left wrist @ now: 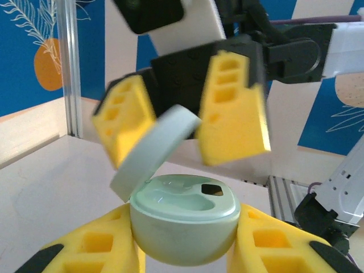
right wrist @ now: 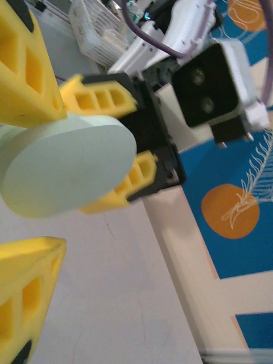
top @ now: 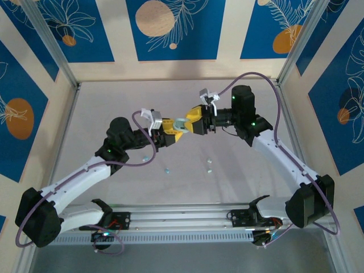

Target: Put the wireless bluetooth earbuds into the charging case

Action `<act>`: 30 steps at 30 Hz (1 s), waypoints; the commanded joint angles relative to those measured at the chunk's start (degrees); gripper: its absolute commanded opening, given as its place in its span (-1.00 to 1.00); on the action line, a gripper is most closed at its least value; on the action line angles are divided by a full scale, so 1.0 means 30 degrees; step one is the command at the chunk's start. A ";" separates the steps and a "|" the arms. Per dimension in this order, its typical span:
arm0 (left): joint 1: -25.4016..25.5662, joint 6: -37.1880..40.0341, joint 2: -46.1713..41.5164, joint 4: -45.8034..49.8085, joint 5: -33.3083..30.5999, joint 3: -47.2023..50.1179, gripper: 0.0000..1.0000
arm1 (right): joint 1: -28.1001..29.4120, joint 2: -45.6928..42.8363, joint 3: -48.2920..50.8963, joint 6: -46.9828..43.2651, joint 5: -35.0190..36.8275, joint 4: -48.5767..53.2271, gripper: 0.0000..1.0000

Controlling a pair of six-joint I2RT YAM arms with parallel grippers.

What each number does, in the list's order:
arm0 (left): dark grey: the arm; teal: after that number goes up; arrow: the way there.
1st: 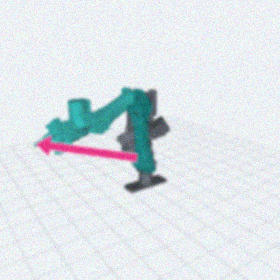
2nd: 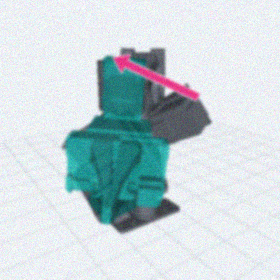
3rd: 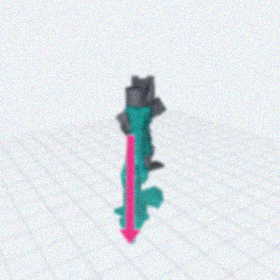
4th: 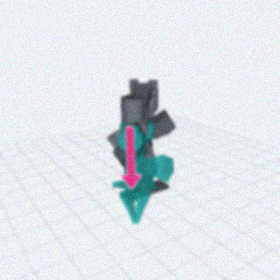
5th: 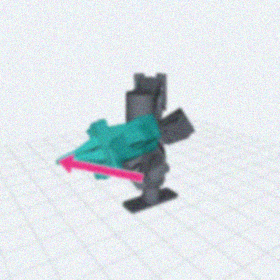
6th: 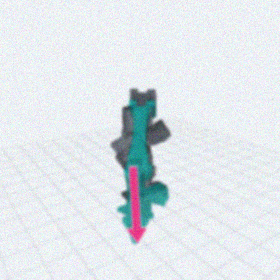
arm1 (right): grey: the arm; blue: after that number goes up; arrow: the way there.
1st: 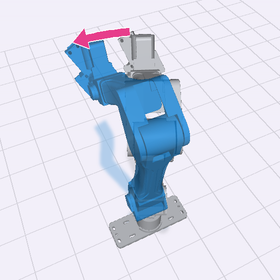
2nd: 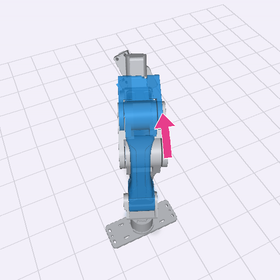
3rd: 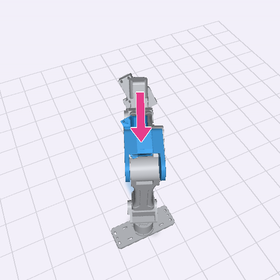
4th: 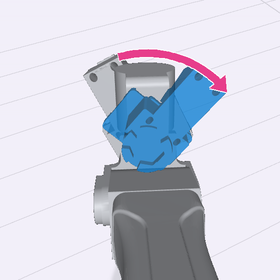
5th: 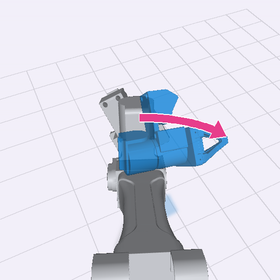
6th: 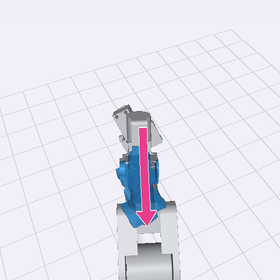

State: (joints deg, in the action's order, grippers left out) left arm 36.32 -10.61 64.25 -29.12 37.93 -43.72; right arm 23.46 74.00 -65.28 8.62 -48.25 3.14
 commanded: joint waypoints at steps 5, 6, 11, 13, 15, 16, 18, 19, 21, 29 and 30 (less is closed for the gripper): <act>0.0162 -0.0131 -0.0067 -0.1795 0.0371 0.0216 -0.47 | -0.0203 0.1504 -0.2193 0.3004 0.0786 0.2500 0.11; 0.0170 -0.0109 -0.0059 -0.1884 0.0231 0.0263 -0.47 | -0.0230 0.1648 -0.2509 0.3421 0.0559 0.2881 0.13; 0.0193 0.0463 -0.0063 -0.2383 -0.0833 0.0710 -0.47 | -0.0350 0.2138 -0.3461 0.5739 -0.0940 0.4211 0.16; 0.0181 0.0767 -0.0030 -0.2815 -0.1398 0.0969 -0.42 | -0.0350 0.1992 -0.3384 0.6403 -0.1226 0.4402 0.17; 0.0195 0.0956 -0.0008 -0.3556 -0.1931 0.1391 -0.43 | -0.0379 0.1562 -0.3165 0.6853 -0.1054 0.4512 0.18; 0.0169 0.1018 -0.0004 -0.3767 -0.2147 0.1525 -0.44 | -0.0408 0.1312 -0.3053 0.7050 -0.0808 0.4543 0.19; 0.0188 0.1105 0.0055 -0.4179 -0.2434 0.1789 -0.44 | -0.0518 0.0576 -0.2720 0.7373 0.0049 0.4520 0.22; 0.0185 0.1106 0.0058 -0.4399 -0.2517 0.1862 -0.44 | -0.0597 0.0317 -0.2607 0.7380 0.0485 0.4616 0.23; 0.0192 0.1080 0.0128 -0.4867 -0.2646 0.2118 -0.45 | -0.0936 -0.0255 -0.2378 0.7350 0.1433 0.5106 0.24; 0.0190 0.0901 0.0047 -0.5832 -0.2958 0.2820 -0.45 | -0.3491 -0.1386 -0.1252 0.9021 0.6053 0.8862 0.16; 0.0191 0.0819 0.0014 -0.5914 -0.3000 0.2925 -0.46 | -0.3756 -0.1325 -0.1135 0.9203 0.7055 0.9951 0.13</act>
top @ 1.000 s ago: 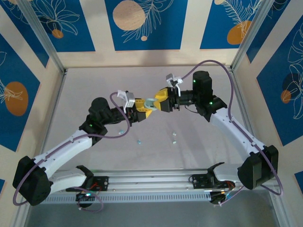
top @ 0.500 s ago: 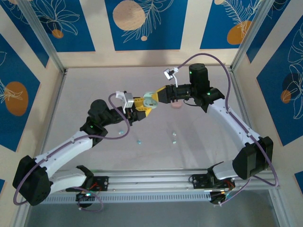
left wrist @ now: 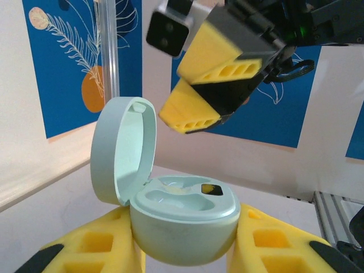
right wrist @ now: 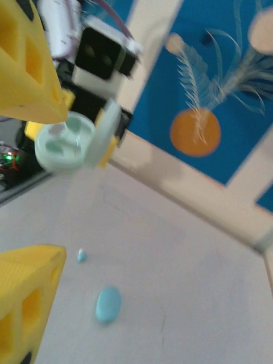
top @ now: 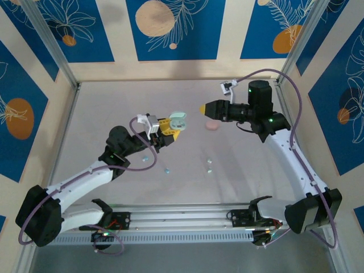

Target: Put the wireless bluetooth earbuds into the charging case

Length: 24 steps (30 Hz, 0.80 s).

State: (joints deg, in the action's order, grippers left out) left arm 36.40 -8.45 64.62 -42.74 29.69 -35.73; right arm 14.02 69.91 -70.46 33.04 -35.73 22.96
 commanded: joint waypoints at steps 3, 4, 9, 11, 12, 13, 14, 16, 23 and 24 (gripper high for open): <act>0.0157 -0.0111 -0.0095 -0.1634 -0.0310 0.0522 -0.45 | -0.1369 0.0392 0.1359 0.1409 0.4202 0.5451 0.02; 0.0135 -0.0213 -0.0108 -0.1758 -0.0317 0.0600 -0.45 | -0.1558 0.0496 0.1847 0.1355 0.4075 0.5757 -0.02; 0.0144 -0.0607 -0.0153 -0.2056 -0.0346 0.0841 -0.46 | -0.1187 0.1579 0.3408 0.0835 0.5738 0.7347 -0.07; 0.0167 -0.0725 -0.0241 -0.2109 -0.0379 0.0889 -0.46 | -0.0893 0.2269 0.3810 0.0585 0.6527 0.7599 -0.08; 0.0167 -0.0772 -0.0297 -0.2129 -0.0395 0.0889 -0.46 | -0.0692 0.2643 0.4043 0.0484 0.6658 0.7460 -0.08; 0.0165 -0.0780 -0.0329 -0.2131 -0.0412 0.0897 -0.46 | -0.0505 0.2991 0.4142 0.0402 0.6775 0.7350 -0.08; 0.0154 -0.0802 -0.0373 -0.2101 -0.0453 0.0915 -0.46 | -0.0256 0.3459 0.4178 0.0328 0.7012 0.7213 -0.08; 0.0161 -0.0783 -0.0488 -0.2000 -0.0466 0.0922 -0.46 | 0.0159 0.4445 0.4070 0.0275 0.7523 0.7060 -0.08; 0.0165 -0.0440 -0.1335 -0.1124 -0.0686 0.1055 -0.46 | 0.2366 0.8080 0.2253 -0.0047 1.1384 0.8335 -0.18; 0.0148 -0.0407 -0.1433 -0.1026 -0.0730 0.1064 -0.47 | 0.2662 0.8501 0.1983 -0.0153 1.1842 0.8462 -0.19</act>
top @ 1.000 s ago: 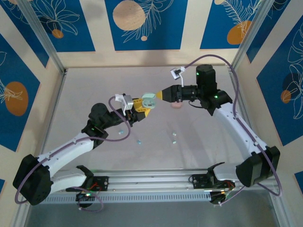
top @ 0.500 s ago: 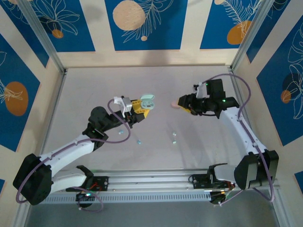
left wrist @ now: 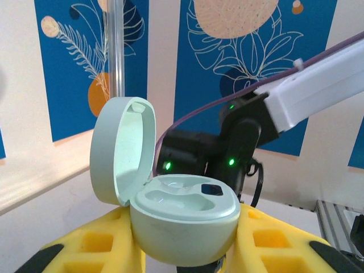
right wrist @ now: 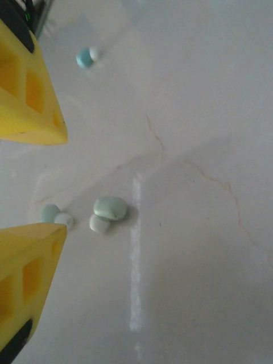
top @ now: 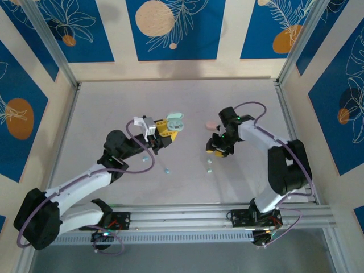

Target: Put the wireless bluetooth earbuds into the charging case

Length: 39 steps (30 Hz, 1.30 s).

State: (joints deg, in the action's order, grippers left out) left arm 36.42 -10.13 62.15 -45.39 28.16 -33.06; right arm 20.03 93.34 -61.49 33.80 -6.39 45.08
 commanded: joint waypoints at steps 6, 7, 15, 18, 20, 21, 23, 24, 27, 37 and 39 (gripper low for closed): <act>0.0156 0.0249 -0.0911 0.0180 -0.0273 0.0271 -0.46 | 0.2011 0.2724 -0.2304 -0.0867 0.4029 0.1638 -0.26; 0.0154 0.0250 -0.0963 0.0202 -0.0298 0.0321 -0.47 | 0.2127 0.2902 -0.2374 -0.0895 0.4157 0.1679 -0.26; 0.0156 0.0315 -0.1088 0.0363 -0.0295 0.0371 -0.47 | 0.2549 0.3681 -0.2588 -0.0911 0.4460 0.1907 -0.28; 0.0135 0.0271 -0.1059 0.0392 -0.0277 0.0327 -0.47 | 0.2675 0.3976 -0.2672 -0.0983 0.4475 0.1936 -0.29; 0.0156 0.0298 -0.1060 0.0421 -0.0291 0.0301 -0.46 | 0.2698 0.4085 -0.2704 -0.0984 0.4475 0.1944 -0.29; 0.0145 0.0300 -0.1059 0.0436 -0.0267 0.0283 -0.47 | 0.2698 0.4101 -0.2676 -0.0999 0.4475 0.1912 -0.30; 0.0146 0.0275 -0.1059 0.0451 -0.0264 0.0273 -0.47 | 0.2726 0.4101 -0.2615 -0.1013 0.4504 0.1796 -0.30; 0.0137 0.0249 -0.1059 0.0458 -0.0247 0.0269 -0.46 | 0.2727 0.4130 -0.2588 -0.1041 0.4504 0.1739 -0.31; 0.0142 0.0206 -0.1057 0.0451 -0.0262 0.0269 -0.46 | 0.2727 0.4269 -0.2617 -0.1152 0.4477 0.1687 -0.36; 0.0141 0.0242 -0.1117 0.0623 -0.0361 0.0252 -0.46 | 0.2842 0.4744 -0.2646 -0.1350 0.4379 0.1614 -0.46; 0.0153 0.0217 -0.1062 0.0663 -0.0342 0.0220 -0.46 | 0.2844 0.4804 -0.2661 -0.1394 0.4387 0.1593 -0.46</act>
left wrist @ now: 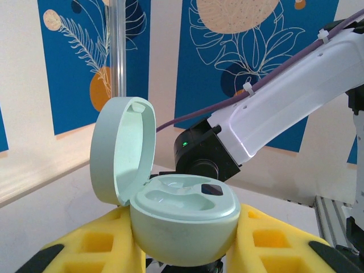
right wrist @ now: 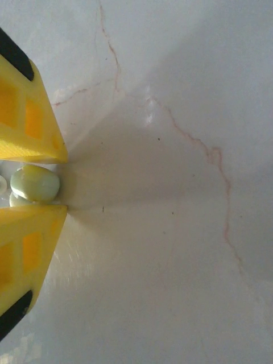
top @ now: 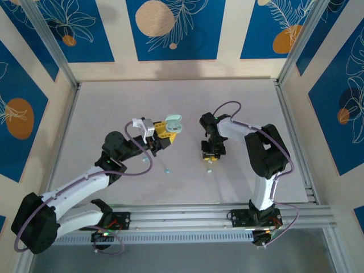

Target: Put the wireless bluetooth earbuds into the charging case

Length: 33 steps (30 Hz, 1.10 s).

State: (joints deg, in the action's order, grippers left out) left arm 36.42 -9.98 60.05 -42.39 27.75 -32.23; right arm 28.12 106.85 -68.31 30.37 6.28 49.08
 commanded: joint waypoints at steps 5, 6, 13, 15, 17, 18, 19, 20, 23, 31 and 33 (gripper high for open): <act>0.0141 0.0104 -0.0227 -0.0371 -0.0146 -0.0126 -0.46 | 0.0207 0.0442 -0.0431 -0.0360 0.0219 0.0253 -0.46; 0.0161 0.0114 -0.0213 -0.0371 -0.0149 -0.0110 -0.46 | 0.0207 0.0477 -0.0460 -0.0367 0.0219 0.0252 -0.46; 0.0139 0.0074 -0.0213 -0.0320 -0.0139 -0.0132 -0.46 | 0.0180 0.0474 -0.0518 -0.0480 0.0194 0.0250 -0.50; 0.0161 0.0089 -0.0184 -0.0284 -0.0124 -0.0152 -0.46 | 0.0149 0.0478 -0.0534 -0.0462 0.0216 0.0268 -0.46; 0.0142 0.0082 -0.0183 -0.0256 -0.0113 -0.0202 -0.46 | 0.0093 0.0463 -0.0519 -0.0455 0.0227 0.0252 -0.42; 0.0121 0.0074 -0.0183 -0.0227 -0.0118 -0.0214 -0.46 | 0.0048 0.0436 -0.0492 -0.0484 0.0134 0.0208 -0.42; 0.0163 0.0083 -0.0176 -0.0175 -0.0081 -0.0241 -0.46 | 0.0029 0.0441 -0.0490 -0.0469 0.0068 0.0170 -0.44; 0.0144 0.0072 -0.0155 -0.0144 -0.0086 -0.0280 -0.46 | 0.0017 0.0441 -0.0454 -0.0514 0.0056 0.0154 -0.45; 0.0163 0.0059 -0.0136 -0.0104 -0.0088 -0.0275 -0.46 | -0.0055 0.0446 -0.0372 -0.0570 -0.0162 -0.0033 -0.48; 0.0163 -0.0064 -0.0037 -0.0049 -0.0022 -0.0383 -0.46 | -0.0187 0.0128 -0.0402 -0.0631 -0.0380 -0.0009 -0.56; 0.0156 -0.0101 0.0000 -0.0020 -0.0016 -0.0410 -0.47 | -0.0258 -0.0059 -0.0399 -0.0616 -0.0538 -0.0010 -0.58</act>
State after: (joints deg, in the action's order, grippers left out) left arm 36.42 -10.02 60.07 -42.09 27.77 -32.23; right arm 27.73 107.09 -68.55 28.91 6.04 49.34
